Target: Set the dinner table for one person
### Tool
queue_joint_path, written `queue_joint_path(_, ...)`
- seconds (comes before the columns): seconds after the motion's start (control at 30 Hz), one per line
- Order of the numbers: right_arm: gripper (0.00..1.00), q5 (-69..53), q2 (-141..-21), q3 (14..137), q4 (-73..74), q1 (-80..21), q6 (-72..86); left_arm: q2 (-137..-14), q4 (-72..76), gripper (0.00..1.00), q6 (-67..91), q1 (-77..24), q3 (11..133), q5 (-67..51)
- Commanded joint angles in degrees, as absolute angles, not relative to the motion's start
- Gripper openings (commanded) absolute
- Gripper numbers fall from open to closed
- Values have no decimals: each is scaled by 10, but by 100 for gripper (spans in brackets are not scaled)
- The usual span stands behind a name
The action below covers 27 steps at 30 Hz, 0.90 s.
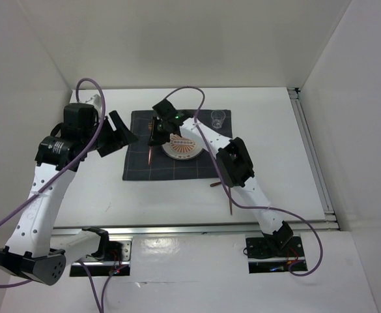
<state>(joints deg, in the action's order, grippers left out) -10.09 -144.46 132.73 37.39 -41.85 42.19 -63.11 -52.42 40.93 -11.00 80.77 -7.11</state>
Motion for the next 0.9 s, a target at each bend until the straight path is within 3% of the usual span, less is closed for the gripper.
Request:
queue_joint_path(0.0,0,-125,-1456,1361,327,-417,449,-621,-510,78,412,-108,803,-88)
queue_joint_path(0.3,3,-125,-1489,1361,334,-423,454,-614,-504,78,407,-108,793,-83)
queue_joint_path(0.37,11,-125,-1494,1361,340,-423,454,-614,-504,78,407,-108,793,-83)
queue_joint_path(0.53,53,-120,-1489,1361,340,-428,444,-614,-504,78,407,-108,787,-83)
queue_joint_path(0.87,56,-109,-1359,1347,358,-433,416,-616,-504,78,407,-108,795,-67)
